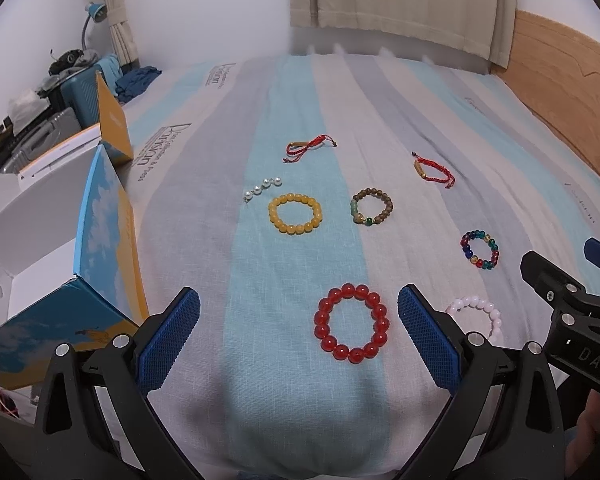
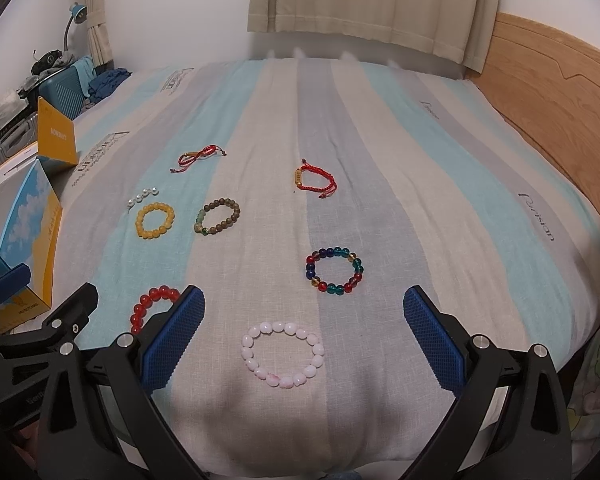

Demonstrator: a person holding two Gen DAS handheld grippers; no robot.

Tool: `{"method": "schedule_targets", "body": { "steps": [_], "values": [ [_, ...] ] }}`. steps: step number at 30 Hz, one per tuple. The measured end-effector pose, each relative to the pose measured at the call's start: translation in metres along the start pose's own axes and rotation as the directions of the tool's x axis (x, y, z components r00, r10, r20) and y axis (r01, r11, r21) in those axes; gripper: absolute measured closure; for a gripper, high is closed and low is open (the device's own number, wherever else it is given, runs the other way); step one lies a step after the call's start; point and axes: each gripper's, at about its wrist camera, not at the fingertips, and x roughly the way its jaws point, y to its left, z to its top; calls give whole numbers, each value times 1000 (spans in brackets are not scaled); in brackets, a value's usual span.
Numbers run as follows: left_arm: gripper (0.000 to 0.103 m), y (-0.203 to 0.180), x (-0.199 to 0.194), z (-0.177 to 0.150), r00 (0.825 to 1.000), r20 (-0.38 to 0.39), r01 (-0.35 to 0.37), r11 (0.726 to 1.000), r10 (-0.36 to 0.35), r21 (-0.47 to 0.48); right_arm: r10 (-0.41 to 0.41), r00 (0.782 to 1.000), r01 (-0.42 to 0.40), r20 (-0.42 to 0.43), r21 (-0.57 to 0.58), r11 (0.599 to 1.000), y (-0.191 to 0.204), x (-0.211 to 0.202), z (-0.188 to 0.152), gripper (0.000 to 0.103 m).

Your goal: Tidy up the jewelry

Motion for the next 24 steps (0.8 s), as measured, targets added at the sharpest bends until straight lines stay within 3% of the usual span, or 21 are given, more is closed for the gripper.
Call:
{"method": "schedule_targets", "body": {
  "steps": [24],
  "values": [
    [6,-2,1,-1,1000,-1,5,1000,-5,-1,-3,1000,3,1,-19,1000,3,2,0,7]
  ]
}}
